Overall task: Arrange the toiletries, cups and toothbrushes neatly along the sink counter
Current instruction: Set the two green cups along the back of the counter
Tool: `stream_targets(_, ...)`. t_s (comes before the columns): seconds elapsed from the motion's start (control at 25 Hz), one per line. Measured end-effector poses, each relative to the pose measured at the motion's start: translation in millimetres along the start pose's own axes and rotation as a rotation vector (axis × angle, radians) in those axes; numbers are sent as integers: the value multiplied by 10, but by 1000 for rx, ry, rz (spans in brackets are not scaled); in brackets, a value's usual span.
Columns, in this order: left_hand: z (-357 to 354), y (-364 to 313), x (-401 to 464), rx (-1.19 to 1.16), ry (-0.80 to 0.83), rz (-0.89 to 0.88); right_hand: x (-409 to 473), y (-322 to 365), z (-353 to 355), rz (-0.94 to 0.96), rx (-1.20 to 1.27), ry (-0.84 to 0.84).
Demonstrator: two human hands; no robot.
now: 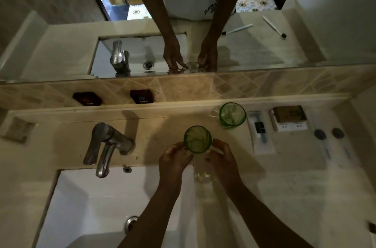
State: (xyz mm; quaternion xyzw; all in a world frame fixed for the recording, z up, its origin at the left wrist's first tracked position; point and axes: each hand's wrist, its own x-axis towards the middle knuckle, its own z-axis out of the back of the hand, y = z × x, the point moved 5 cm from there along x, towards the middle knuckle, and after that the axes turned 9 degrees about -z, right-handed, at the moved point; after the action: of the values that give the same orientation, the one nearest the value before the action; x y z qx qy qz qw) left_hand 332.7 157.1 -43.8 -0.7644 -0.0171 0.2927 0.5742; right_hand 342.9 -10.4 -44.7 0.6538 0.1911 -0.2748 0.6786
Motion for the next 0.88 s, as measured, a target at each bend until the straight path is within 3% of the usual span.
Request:
stream_targets(0.4, -38, 23, 108, -145, 11, 66, 41, 116, -96, 45, -65, 56)
stream_targets(0.88, -160, -146, 454, -136, -21, 26, 362, 278, -194, 29, -117, 29)
